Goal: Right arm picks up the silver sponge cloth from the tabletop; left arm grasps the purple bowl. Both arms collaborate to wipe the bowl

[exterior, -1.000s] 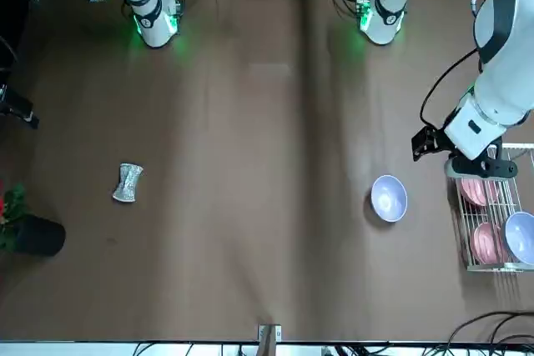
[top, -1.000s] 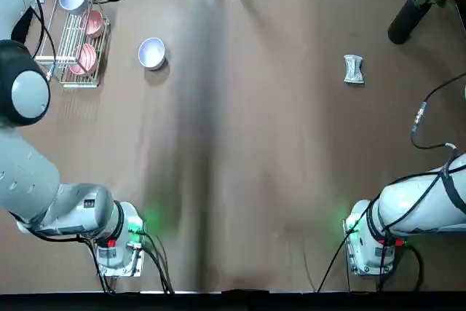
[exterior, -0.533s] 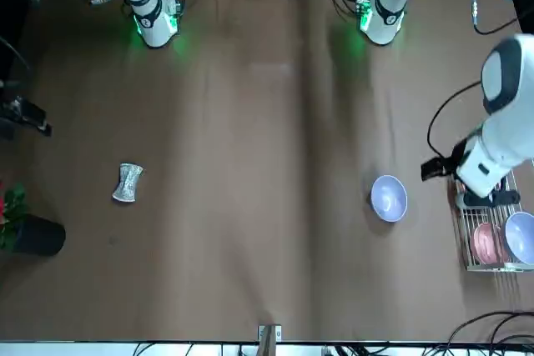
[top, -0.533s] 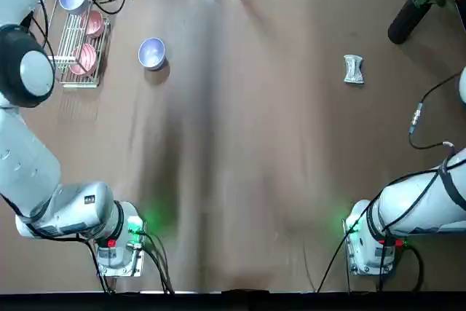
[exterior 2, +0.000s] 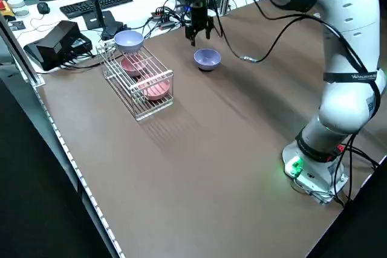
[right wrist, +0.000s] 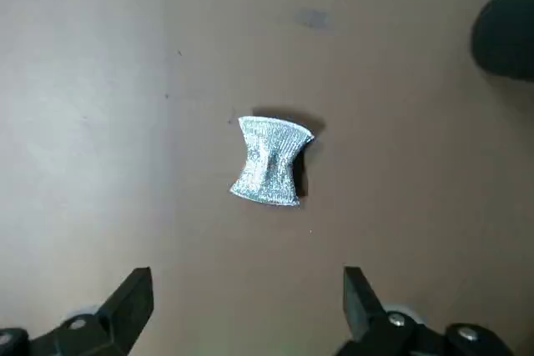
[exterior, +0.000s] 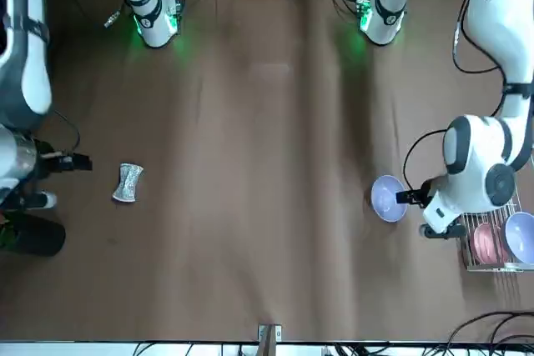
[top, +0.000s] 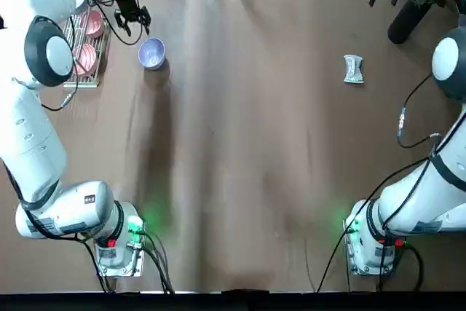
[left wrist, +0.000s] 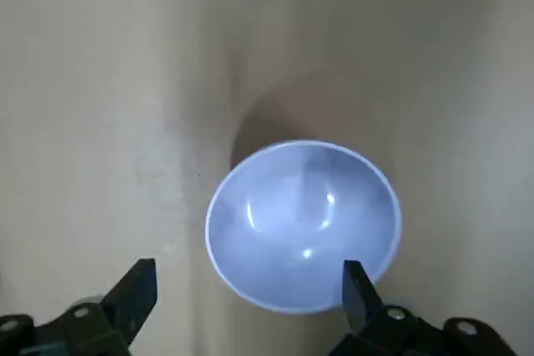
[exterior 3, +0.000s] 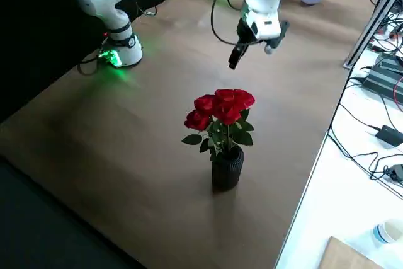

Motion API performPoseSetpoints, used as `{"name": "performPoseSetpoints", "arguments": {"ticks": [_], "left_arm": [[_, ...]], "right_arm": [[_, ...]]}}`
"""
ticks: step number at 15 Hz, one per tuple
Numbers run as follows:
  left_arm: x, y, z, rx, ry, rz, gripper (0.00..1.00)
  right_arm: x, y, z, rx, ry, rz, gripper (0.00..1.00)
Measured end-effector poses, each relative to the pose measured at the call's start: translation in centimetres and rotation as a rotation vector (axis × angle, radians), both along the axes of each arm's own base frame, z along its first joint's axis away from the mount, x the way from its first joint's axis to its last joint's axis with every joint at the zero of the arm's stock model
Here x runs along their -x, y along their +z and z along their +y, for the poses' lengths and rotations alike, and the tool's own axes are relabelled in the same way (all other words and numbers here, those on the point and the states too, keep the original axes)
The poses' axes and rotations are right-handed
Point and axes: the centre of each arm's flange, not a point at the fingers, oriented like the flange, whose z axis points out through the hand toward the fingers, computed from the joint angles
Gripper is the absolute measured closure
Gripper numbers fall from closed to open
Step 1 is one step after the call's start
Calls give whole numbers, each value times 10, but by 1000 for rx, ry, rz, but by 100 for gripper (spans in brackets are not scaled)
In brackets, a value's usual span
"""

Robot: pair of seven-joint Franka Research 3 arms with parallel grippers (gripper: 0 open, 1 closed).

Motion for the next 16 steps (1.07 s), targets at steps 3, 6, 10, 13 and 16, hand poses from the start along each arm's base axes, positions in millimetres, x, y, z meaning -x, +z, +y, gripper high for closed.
{"name": "performPoseSetpoints", "arguments": {"ticks": [3,6,10,13,16], "left_arm": [[1,-37,2,-13,-18,40,2],[3,-55,2,-13,-21,64,4],[3,-59,2,-11,-21,64,29],[4,-60,3,-14,-23,66,41],[5,-65,4,-30,-35,72,41]], "right_arm": [[-8,-41,2,1,3,54,0],[-13,-67,-1,5,-2,75,0],[-12,-125,-9,6,-20,101,0],[-4,-183,-15,-18,-50,128,7],[0,-216,-17,-22,-59,165,19]]}}
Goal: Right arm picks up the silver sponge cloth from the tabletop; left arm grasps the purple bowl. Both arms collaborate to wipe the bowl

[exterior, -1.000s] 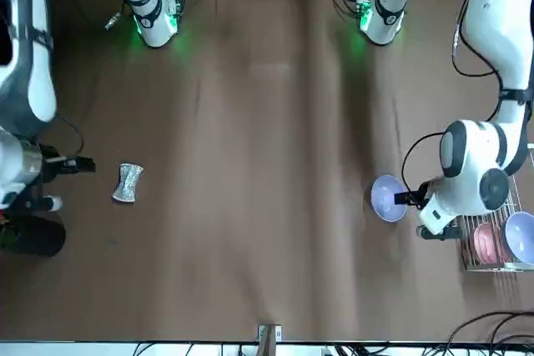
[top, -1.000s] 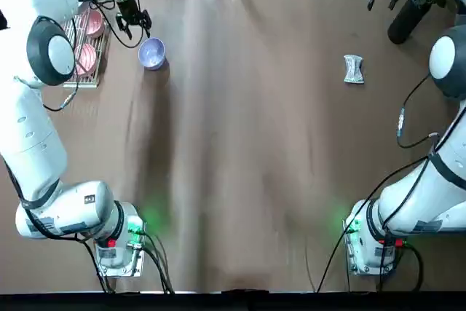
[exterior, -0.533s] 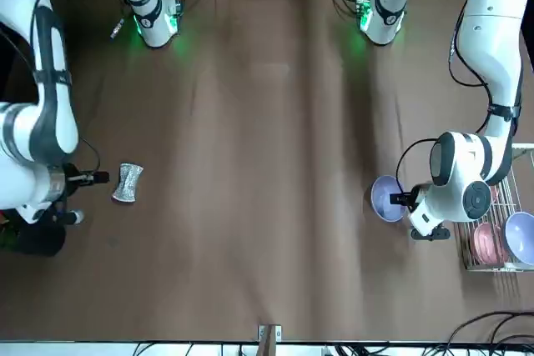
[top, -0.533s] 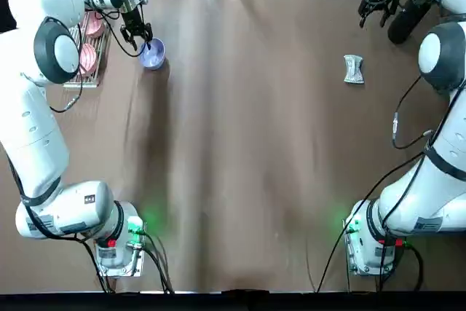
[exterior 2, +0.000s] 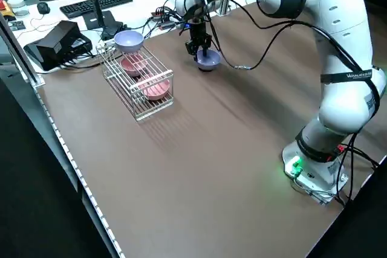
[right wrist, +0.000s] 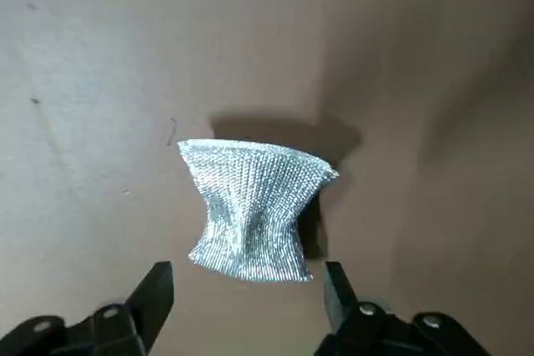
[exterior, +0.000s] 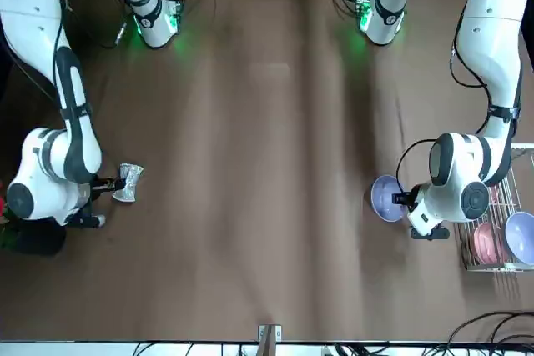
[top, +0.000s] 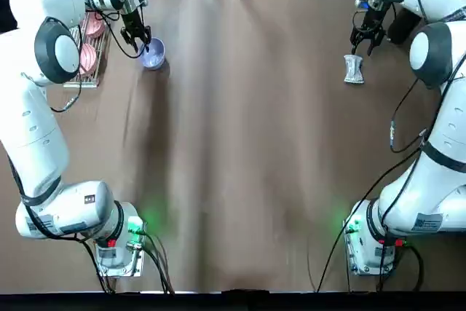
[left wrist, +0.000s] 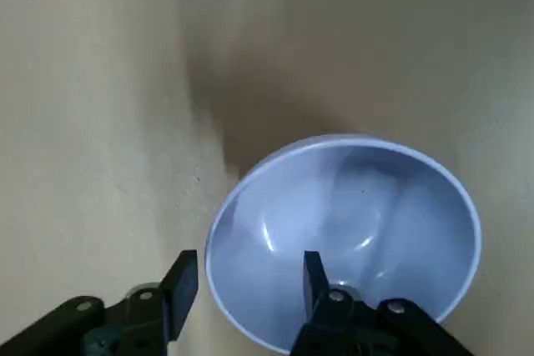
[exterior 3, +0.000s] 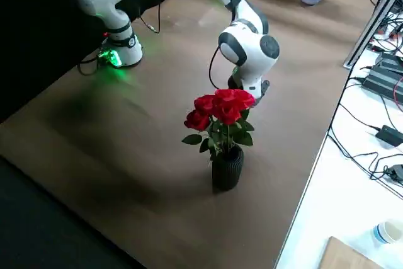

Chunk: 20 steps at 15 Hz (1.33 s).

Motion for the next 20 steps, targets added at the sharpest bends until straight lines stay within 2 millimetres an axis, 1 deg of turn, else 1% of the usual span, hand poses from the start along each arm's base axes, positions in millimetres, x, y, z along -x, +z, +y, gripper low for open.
{"name": "performPoseSetpoints", "arguments": {"ticks": [1,2,3,4,5,6,7,8,9,11,14,15,16,17,18,19,20], "left_arm": [[0,-2,0,-2,-2,2,42],[1,-3,0,-6,-5,4,43],[1,-5,1,-10,-9,7,45],[2,-6,1,-13,-12,9,46],[2,-7,1,-14,-12,10,53],[2,-7,1,-14,-13,11,63],[2,-7,1,-14,-13,11,67],[2,-7,1,-14,-13,11,67],[2,-7,1,-15,-11,11,75],[2,-7,3,-15,-6,11,95],[2,-7,4,-15,-5,10,96],[2,-7,4,-15,-5,9,96],[2,-7,3,-15,-5,9,96],[2,-6,3,-15,-6,9,96],[1,-6,3,-15,-6,8,96],[0,-2,2,-14,-6,0,96],[-2,1,1,-12,-6,-7,96]], "right_arm": [[1,-8,0,-1,-2,13,19],[3,-15,0,-3,-3,24,24],[4,-21,0,-3,-4,32,26],[6,-25,0,-4,-5,40,27],[7,-28,0,-4,-5,45,29],[7,-30,0,-4,-5,49,30],[8,-32,0,-5,-6,53,30],[9,-35,0,-5,-6,57,34],[9,-38,0,-5,-6,61,37],[9,-42,-1,-3,-6,57,38],[8,-47,-1,-1,-7,50,39],[8,-49,-1,0,-7,50,44],[9,-50,-1,0,-7,52,46],[9,-50,-1,0,-7,53,53],[9,-51,-1,0,-7,53,56],[9,-51,-1,-1,-7,53,64],[9,-51,-1,-1,-7,53,75]]}}
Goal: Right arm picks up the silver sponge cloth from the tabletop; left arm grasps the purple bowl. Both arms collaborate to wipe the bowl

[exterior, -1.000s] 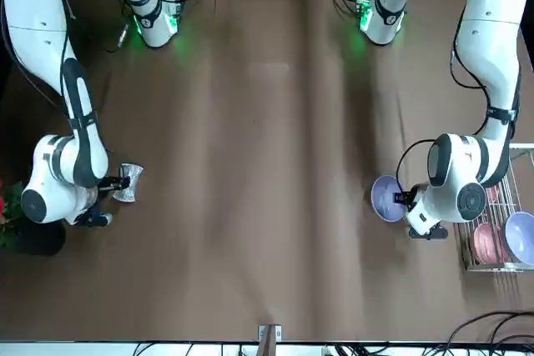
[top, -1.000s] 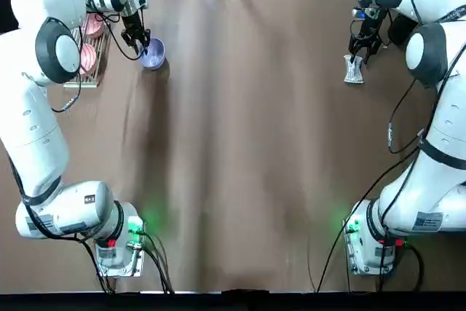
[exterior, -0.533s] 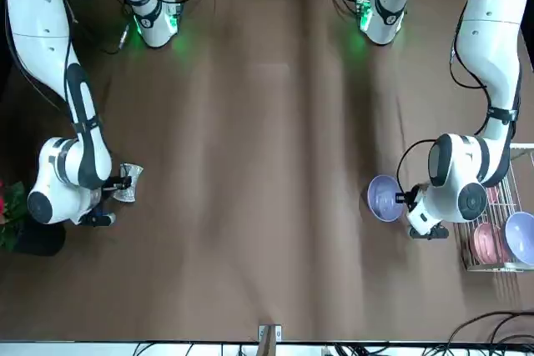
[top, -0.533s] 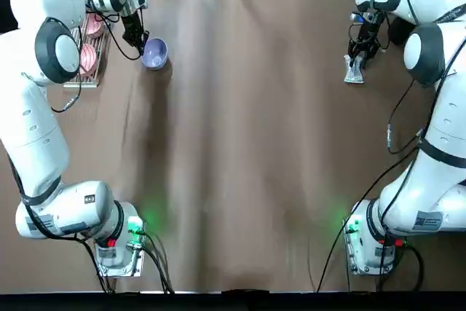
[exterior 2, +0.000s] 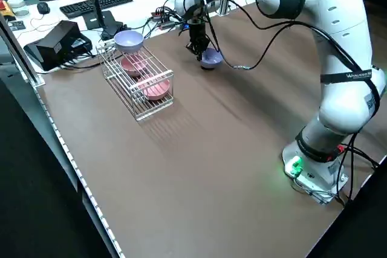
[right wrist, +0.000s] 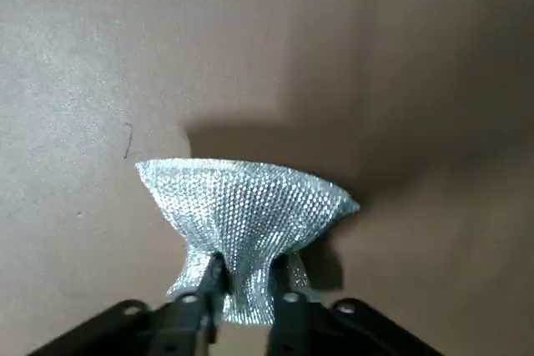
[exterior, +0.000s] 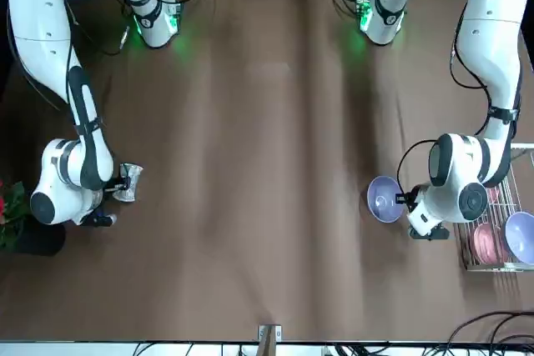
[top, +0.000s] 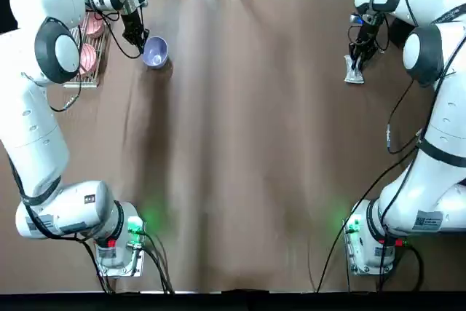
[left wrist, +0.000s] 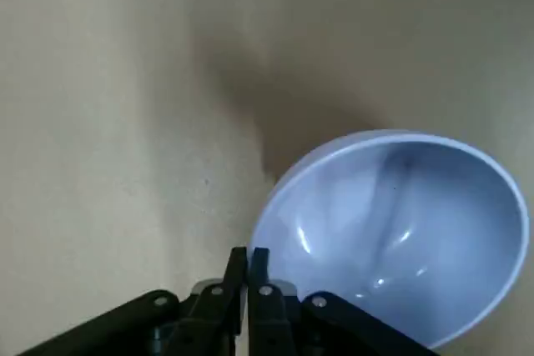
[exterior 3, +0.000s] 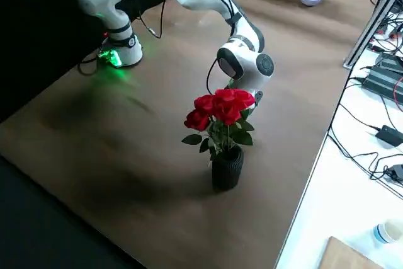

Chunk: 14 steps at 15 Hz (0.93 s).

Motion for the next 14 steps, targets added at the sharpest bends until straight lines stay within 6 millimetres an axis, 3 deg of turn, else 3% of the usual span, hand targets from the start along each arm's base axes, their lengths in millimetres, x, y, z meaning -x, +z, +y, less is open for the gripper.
{"name": "performPoseSetpoints", "arguments": {"ticks": [2,4,7,10,14], "left_arm": [[-4,13,-8,19,6,-24,96],[-6,33,-23,53,9,-49,96],[-5,59,-54,101,-7,-78,96],[3,74,-107,146,-15,-82,96],[32,83,-202,180,29,-43,96]], "right_arm": [[0,0,0,0,0,0,79],[0,0,0,0,0,0,95],[-2,2,2,-1,3,-4,98],[-9,10,8,-1,14,-21,98],[-23,43,24,-13,40,-7,98]]}}
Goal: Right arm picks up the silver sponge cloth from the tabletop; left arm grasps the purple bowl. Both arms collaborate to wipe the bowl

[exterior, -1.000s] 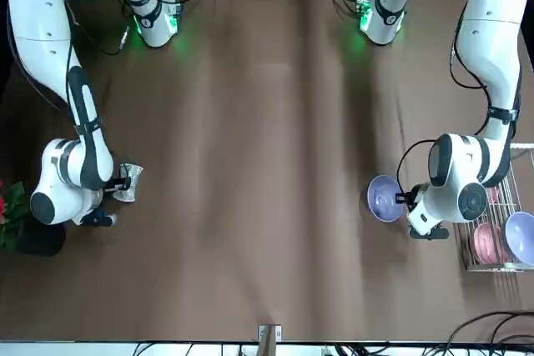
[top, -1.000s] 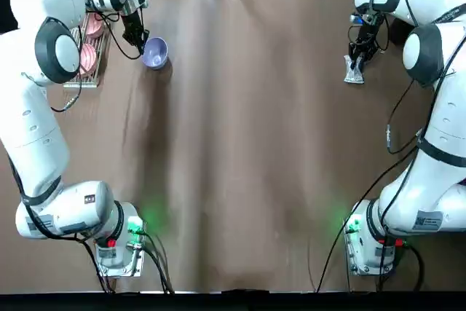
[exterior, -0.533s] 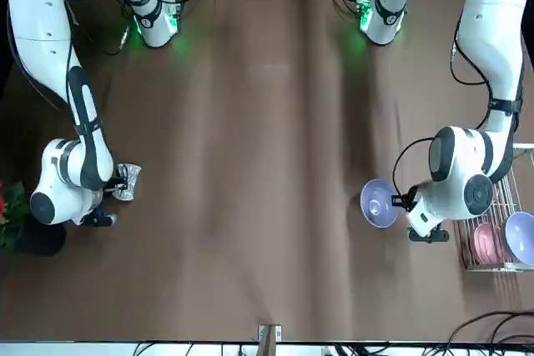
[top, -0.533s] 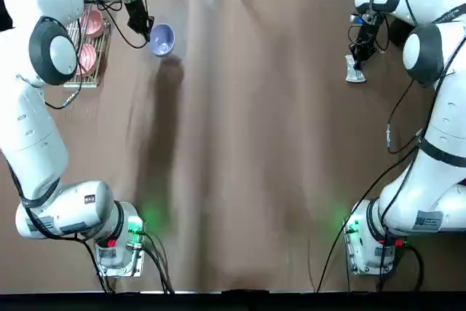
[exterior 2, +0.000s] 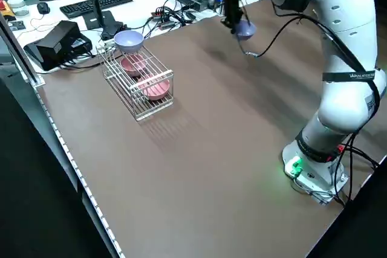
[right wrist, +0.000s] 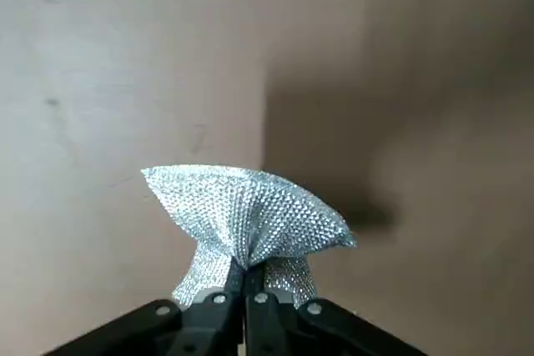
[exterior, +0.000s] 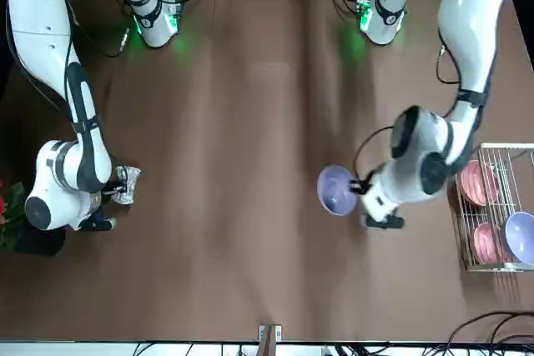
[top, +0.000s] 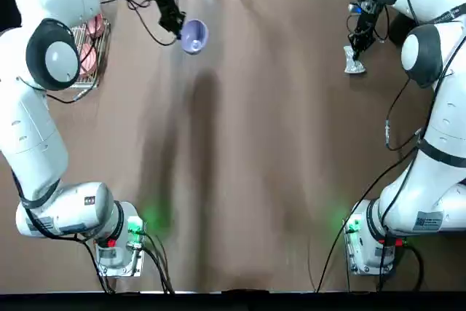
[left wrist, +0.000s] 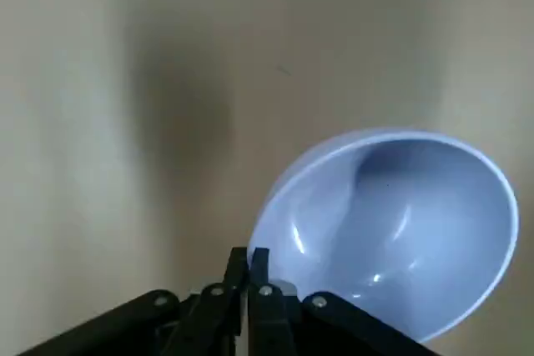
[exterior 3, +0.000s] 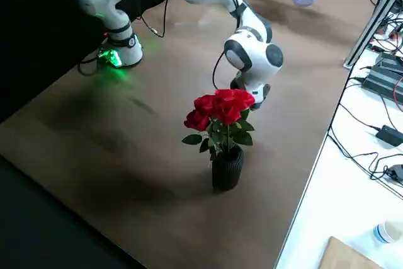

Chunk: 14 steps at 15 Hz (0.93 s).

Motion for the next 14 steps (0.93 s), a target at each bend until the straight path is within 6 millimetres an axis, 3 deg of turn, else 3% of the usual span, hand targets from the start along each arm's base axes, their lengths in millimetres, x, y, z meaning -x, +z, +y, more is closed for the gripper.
{"name": "performPoseSetpoints", "arguments": {"ticks": [4,7,9,11,12,14], "left_arm": [[51,-3,-130,-7,62,17,96],[82,-3,-201,9,128,12,96],[96,-10,-229,12,149,16,96],[102,-29,-244,10,177,17,96],[102,-54,-251,-18,206,17,96],[101,-74,-254,-61,232,0,96]], "right_arm": [[-19,61,33,-12,51,-33,98],[-25,107,62,-101,29,-84,98],[-23,126,86,-153,32,-98,98],[-19,130,121,-185,22,-82,98],[-12,126,164,-212,5,-54,98],[-1,119,204,-212,-22,-18,98]]}}
